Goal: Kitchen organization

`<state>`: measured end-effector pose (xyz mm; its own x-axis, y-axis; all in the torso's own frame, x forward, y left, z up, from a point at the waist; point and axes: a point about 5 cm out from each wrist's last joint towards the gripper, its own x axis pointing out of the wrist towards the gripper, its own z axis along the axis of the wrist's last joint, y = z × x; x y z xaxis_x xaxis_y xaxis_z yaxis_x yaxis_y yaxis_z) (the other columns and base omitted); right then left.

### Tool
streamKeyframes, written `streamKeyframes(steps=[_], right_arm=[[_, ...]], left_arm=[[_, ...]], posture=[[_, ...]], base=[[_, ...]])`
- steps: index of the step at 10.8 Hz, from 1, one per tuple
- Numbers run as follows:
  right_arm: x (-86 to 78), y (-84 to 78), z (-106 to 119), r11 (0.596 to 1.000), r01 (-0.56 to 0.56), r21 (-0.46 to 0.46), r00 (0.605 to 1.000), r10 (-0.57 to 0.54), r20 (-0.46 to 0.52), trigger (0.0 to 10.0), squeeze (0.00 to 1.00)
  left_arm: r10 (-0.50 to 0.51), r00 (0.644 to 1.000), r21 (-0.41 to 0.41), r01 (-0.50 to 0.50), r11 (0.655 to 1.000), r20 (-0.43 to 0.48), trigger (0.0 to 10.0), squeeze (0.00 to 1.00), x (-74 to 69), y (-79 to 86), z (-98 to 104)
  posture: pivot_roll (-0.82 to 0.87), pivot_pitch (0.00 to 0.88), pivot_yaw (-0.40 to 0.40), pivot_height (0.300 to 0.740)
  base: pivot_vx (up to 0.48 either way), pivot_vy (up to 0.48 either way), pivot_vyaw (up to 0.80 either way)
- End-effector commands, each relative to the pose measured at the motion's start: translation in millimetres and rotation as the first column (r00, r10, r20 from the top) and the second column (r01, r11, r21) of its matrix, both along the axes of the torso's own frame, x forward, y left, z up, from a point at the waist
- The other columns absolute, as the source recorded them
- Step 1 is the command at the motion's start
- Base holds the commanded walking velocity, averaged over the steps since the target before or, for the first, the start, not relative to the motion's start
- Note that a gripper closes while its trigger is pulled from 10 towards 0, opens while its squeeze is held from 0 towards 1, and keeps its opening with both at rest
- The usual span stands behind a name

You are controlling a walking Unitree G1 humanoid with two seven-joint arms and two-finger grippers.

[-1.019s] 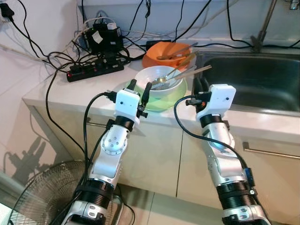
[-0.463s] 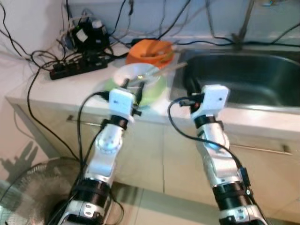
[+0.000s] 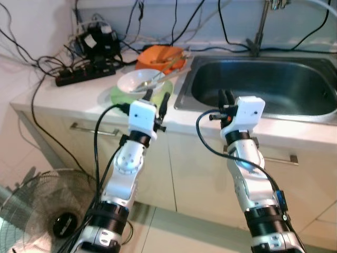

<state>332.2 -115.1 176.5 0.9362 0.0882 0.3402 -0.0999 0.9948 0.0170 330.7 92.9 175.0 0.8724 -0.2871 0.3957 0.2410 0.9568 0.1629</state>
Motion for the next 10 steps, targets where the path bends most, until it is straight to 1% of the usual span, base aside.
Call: streamKeyframes(steps=[1,2,4,5,10], right_arm=[[0.7,6.0,3.4,1.0,-0.022,-0.007,1.0,0.022,0.01,10.0,0.0],[0.7,6.0,3.5,1.0,-0.023,-0.007,1.0,0.024,0.011,10.0,0.0],[1.1,6.5,3.3,1.0,-0.027,0.003,1.0,0.027,0.003,10.0,0.0],[1.3,7.0,3.4,1.0,-0.027,0.005,1.0,0.027,0.002,10.0,0.0],[1.2,6.7,4.1,1.0,-0.024,0.002,1.0,0.024,0.011,10.0,0.0]], left_arm=[[0.014,1.0,-0.008,-0.014,1.0,0.006,10.0,0.0,0.7,5.8,2.5],[0.017,1.0,-0.007,-0.017,1.0,0.004,10.0,0.0,0.9,6.2,2.3],[0.018,1.0,-0.007,-0.018,1.0,0.001,10.0,0.0,1.2,6.6,2.1],[0.018,1.0,-0.006,-0.018,1.0,0.0,10.0,0.0,1.5,7.0,2.1],[0.022,1.0,-0.008,-0.022,1.0,0.004,10.0,0.0,1.8,8.4,3.1]], posture=[[0.04,0.0,0.107,0.74],[0.04,0.0,0.107,0.74],[0.04,0.0,0.105,0.74],[0.04,0.0,0.105,0.74],[0.04,0.0,0.105,0.74]], base=[[0.0,0.0,0.0],[0.0,0.0,0.0],[0.259,0.0,0.0],[0.27,0.0,-0.58],[0.271,0.0,0.0]])
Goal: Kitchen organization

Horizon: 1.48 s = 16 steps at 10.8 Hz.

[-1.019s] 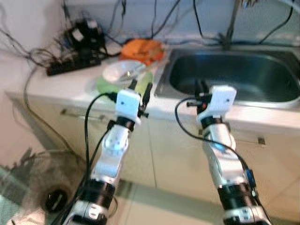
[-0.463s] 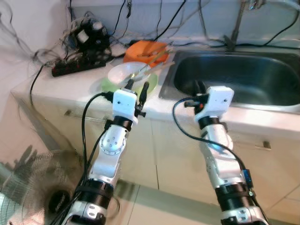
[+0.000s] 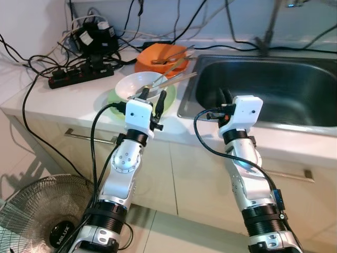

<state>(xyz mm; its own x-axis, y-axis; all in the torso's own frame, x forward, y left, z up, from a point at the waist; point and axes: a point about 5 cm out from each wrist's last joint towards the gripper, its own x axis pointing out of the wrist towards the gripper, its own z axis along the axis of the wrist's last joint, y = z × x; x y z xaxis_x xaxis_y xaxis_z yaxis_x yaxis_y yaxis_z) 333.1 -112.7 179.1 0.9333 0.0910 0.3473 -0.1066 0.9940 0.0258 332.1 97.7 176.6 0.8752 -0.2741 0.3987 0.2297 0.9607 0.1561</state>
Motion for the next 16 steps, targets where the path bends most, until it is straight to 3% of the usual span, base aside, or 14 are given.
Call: streamKeyframes(steps=[1,16], right_arm=[[0.6,4.4,0.7,1.0,-0.022,0.0,1.0,0.022,-0.005,10.0,0.0],[0.7,4.9,0.9,1.0,-0.018,-0.004,1.0,0.018,0.001,10.0,0.0]], left_arm=[[0.01,1.0,-0.001,-0.01,1.0,0.004,10.0,0.0,0.3,3.2,1.6],[-0.004,1.0,-0.001,0.004,1.0,0.008,10.0,0.0,-0.7,2.2,1.9]], posture=[[0.04,0.0,0.106,0.74],[0.04,0.0,0.105,0.74]], base=[[0.27,0.0,0.0],[0.27,0.0,-0.05]])
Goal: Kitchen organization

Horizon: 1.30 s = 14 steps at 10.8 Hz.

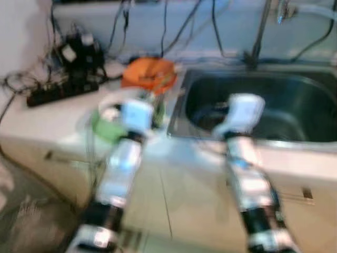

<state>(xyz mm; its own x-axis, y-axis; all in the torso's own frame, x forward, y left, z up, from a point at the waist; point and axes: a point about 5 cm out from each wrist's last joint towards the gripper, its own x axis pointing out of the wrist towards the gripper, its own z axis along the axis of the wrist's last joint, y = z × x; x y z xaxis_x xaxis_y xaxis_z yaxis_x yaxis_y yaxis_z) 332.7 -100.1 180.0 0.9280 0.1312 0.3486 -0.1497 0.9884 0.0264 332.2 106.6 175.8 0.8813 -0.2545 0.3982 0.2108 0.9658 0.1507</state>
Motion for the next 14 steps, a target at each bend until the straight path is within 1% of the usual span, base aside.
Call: streamKeyframes(steps=[1,7,9,13,14], right_arm=[[1.2,-7.8,0.1,1.0,0.025,-0.005,1.0,-0.025,0.0,10.0,0.0],[1.5,-6.8,0.5,1.0,0.018,-0.004,1.0,-0.018,0.003,10.0,0.0],[1.8,-6.4,0.2,1.0,0.016,0.001,1.0,-0.016,-0.007,10.0,0.0],[2.0,-5.3,0.1,1.0,0.018,-0.002,1.0,-0.018,-0.001,10.0,0.0],[2.2,-5.5,0.3,1.0,0.019,-0.001,1.0,-0.019,0.0,10.0,0.0]], left_arm=[[-0.026,1.0,0.003,0.026,1.0,0.011,10.0,0.0,-0.9,-6.9,2.8],[-0.04,0.999,0.002,0.04,0.999,0.013,10.0,0.0,-2.2,-9.4,2.5],[-0.041,0.999,0.001,0.041,0.999,0.014,10.0,0.0,-2.4,-9.8,2.9],[-0.048,0.999,0.0,0.048,0.999,0.019,10.0,0.0,-2.4,-9.7,4.0],[-0.06,0.998,0.0,0.06,0.998,0.031,10.0,0.0,-3.5,-10.8,5.6]], posture=[[0.04,0.0,0.105,0.74],[0.04,0.0,0.105,0.74],[0.04,0.0,0.104,0.74],[0.05,0.0,0.104,0.74],[0.05,0.0,0.104,0.74]], base=[[0.27,0.0,0.0],[0.286,0.0,0.0],[0.292,0.0,-0.64],[0.294,0.0,0.0],[0.0,0.0,0.0]])
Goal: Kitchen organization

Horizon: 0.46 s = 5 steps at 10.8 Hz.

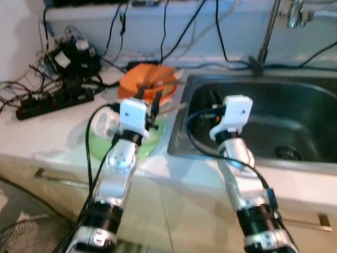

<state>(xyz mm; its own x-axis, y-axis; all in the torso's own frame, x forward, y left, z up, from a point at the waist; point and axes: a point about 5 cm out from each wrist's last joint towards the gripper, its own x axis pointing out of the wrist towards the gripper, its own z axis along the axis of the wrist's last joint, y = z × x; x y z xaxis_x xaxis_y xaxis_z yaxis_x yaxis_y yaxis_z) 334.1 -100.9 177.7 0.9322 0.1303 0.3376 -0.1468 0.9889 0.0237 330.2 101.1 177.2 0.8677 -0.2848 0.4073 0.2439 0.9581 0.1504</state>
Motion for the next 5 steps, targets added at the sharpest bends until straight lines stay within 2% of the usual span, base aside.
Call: streamKeyframes(steps=[1,3,5], right_arm=[[1.0,-5.0,2.9,1.0,0.018,0.004,1.0,-0.018,0.012,10.0,0.0],[1.0,-4.9,3.0,1.0,0.021,0.007,1.0,-0.021,0.013,10.0,0.0],[0.9,-5.5,2.9,1.0,0.023,0.006,1.0,-0.023,0.013,10.0,0.0]], left_arm=[[-0.045,0.998,0.008,0.045,0.999,0.039,10.0,0.0,-3.7,-7.9,6.0],[-0.096,0.993,0.024,0.094,0.995,0.069,10.0,0.0,-8.0,-13.2,10.2],[-0.167,0.982,0.097,0.158,0.983,0.088,10.0,0.0,-13.6,-20.6,15.7]], posture=[[0.05,0.0,0.105,0.74],[0.05,0.0,0.107,0.74],[0.05,0.0,0.106,0.74]], base=[[0.0,0.0,0.0],[0.0,0.0,0.0],[0.0,0.0,0.0]])
